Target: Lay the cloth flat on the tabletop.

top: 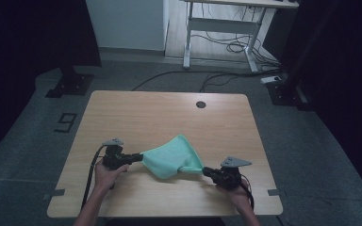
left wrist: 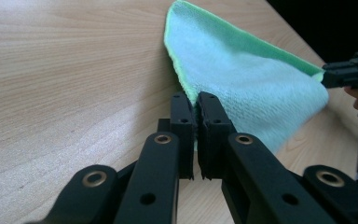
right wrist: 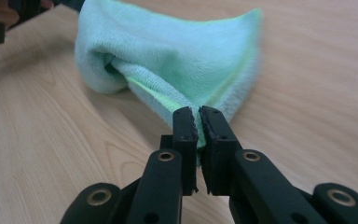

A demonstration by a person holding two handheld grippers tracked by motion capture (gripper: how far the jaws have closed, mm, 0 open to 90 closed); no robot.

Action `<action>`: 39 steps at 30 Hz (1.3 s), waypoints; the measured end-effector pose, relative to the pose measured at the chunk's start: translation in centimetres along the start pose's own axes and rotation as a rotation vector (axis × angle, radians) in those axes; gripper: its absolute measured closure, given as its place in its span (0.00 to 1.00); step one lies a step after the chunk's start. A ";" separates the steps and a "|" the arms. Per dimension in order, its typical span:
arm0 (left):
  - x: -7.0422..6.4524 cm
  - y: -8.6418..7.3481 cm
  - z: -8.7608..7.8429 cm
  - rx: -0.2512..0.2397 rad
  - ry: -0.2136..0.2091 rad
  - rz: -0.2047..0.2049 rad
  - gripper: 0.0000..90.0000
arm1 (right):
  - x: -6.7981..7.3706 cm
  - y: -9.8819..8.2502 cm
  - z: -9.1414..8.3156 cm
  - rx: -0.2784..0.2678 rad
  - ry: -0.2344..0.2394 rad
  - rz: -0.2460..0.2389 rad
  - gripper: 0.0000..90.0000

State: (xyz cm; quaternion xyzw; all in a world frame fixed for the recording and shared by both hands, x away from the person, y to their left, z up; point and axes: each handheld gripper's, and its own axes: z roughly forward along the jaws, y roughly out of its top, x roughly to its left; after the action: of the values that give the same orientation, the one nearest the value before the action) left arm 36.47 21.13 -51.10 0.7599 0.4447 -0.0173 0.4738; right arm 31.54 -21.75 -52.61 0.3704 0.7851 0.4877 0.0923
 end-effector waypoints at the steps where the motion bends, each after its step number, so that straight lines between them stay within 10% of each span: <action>1: 0.0 0.0 -0.1 -0.001 -0.001 -0.001 0.95 | -0.4 0.1 -0.5 -0.010 -0.001 0.004 0.94; 27: 1.3 -1.7 0.5 0.050 0.023 -0.038 0.96 | -8.4 3.1 1.1 -0.017 -0.061 0.095 0.93; 34: 0.5 -2.6 0.5 0.082 0.078 0.008 0.93 | -7.6 3.1 1.4 -0.038 -0.118 0.100 0.71; 39: -0.3 -2.3 -0.9 0.010 0.068 0.032 0.84 | -6.2 2.3 -0.3 -0.089 -0.155 0.112 0.63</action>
State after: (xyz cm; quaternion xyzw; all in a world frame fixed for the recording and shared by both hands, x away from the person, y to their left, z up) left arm 34.32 21.96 -52.11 0.7694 0.4482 0.0139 0.4549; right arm 36.95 -25.58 -51.85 0.4459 0.7312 0.4965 0.1416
